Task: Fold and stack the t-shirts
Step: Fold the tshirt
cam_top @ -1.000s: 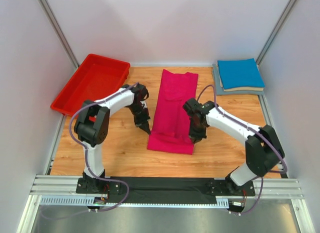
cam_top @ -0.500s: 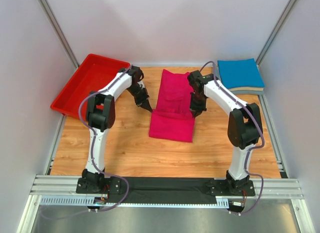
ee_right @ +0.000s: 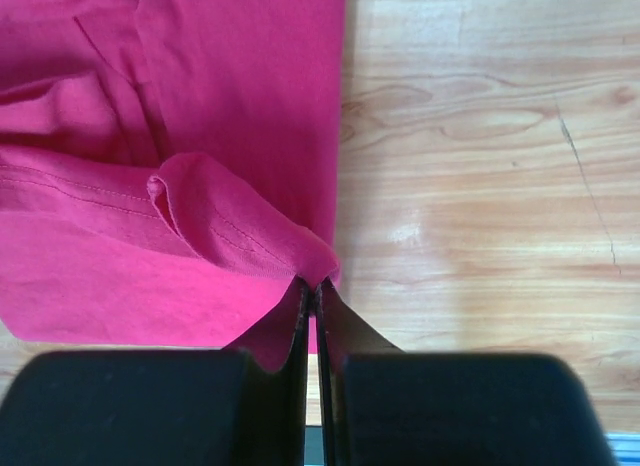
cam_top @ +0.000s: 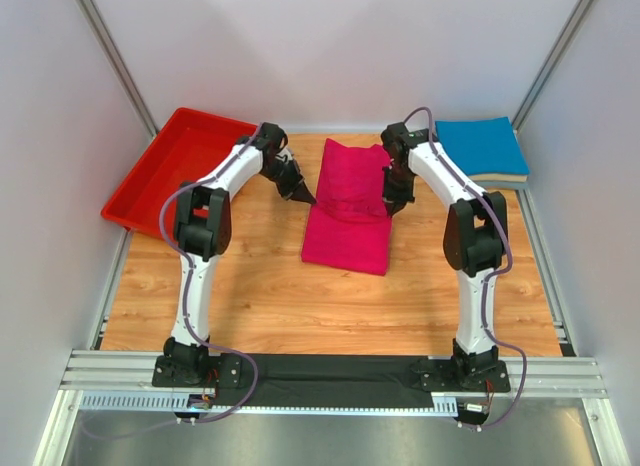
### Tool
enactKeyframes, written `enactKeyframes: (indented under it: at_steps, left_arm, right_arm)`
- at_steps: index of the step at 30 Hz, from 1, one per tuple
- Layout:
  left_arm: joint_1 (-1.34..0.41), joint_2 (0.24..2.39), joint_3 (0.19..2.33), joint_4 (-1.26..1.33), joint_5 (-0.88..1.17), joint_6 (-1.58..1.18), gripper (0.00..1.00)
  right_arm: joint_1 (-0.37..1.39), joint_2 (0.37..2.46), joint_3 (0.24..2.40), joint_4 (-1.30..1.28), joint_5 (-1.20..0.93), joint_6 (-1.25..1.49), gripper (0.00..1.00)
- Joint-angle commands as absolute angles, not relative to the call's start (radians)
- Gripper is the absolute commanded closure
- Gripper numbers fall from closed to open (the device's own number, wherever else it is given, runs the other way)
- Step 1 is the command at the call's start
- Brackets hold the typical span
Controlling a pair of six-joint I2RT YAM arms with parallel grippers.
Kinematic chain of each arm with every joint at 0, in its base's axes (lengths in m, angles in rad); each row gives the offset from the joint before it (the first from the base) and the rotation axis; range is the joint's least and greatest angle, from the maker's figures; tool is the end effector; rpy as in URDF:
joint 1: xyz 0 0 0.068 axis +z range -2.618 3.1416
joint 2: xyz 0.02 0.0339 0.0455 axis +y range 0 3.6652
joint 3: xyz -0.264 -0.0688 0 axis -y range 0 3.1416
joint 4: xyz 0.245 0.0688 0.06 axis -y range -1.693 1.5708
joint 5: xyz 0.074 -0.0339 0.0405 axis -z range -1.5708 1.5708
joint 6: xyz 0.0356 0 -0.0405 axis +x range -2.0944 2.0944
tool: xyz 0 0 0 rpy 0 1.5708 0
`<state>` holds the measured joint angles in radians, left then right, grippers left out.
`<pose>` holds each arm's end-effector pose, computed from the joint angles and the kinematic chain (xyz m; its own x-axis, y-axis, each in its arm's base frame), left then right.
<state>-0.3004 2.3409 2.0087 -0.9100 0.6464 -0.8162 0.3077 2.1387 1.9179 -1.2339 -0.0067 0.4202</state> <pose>0.4598 -0.1649 0.1829 -0.9267 -0.3218 0.1943 -0.3697 0.6870 -0.6256 0.4068 0.1295 0.2321 -0.9881 0.1140 -0.1030 0.1090 0.9926 0.0533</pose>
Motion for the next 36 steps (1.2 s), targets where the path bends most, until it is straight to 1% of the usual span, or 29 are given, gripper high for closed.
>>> enactKeyframes:
  at_steps: [1,12,24,25,26,27,28,29,30,31,32,35,36]
  left_arm:
    - [-0.299,2.371,2.075,-0.861,0.652,-0.873,1.00]
    - [-0.290,2.445,2.163,-0.896,0.589,-0.899,1.00]
    - [-0.276,2.487,2.181,-0.832,0.598,-0.936,1.00]
    - [-0.276,2.487,2.183,-0.810,0.600,-0.934,0.98]
    - [-0.276,2.482,2.184,-0.792,0.609,-0.931,0.89]
    - [-0.276,2.476,2.192,-0.776,0.614,-0.925,0.83]
    - [-0.275,2.473,2.198,-0.756,0.617,-0.920,0.78]
    - [-0.273,2.470,2.206,-0.750,0.633,-0.898,0.72]
    - [-0.265,2.464,2.229,-0.753,0.638,-0.881,0.70]
    - [-0.259,2.456,2.241,-0.814,0.628,-0.861,0.55]
    - [-0.253,2.444,2.232,-0.837,0.596,-0.810,0.52]
    - [-0.235,2.352,2.128,-0.856,0.536,-0.746,0.51]
    - [-0.235,2.303,2.105,-0.865,0.517,-0.697,0.50]
  right_arm:
    - [0.284,2.166,1.982,-1.233,-0.029,0.391,1.00]
    - [0.236,2.244,2.052,-1.192,-0.078,0.357,1.00]
    - [0.224,2.290,2.083,-1.115,-0.135,0.339,0.99]
    - [0.222,2.302,2.092,-1.111,-0.140,0.339,0.98]
    - [0.221,2.307,2.103,-1.111,-0.143,0.337,0.95]
    - [0.215,2.312,2.124,-1.109,-0.129,0.341,0.92]
    - [0.209,2.312,2.132,-1.109,-0.126,0.357,0.87]
    - [0.204,2.307,2.137,-1.108,-0.127,0.367,0.79]
    - [0.198,2.301,2.134,-1.101,-0.139,0.377,0.77]
    - [0.184,2.277,2.128,-1.095,-0.149,0.388,0.75]
    - [0.183,2.260,2.117,-1.094,-0.156,0.397,0.68]
    - [0.178,2.186,2.037,-1.086,-0.178,0.379,0.56]
    - [0.179,2.166,2.011,-1.082,-0.195,0.374,0.56]
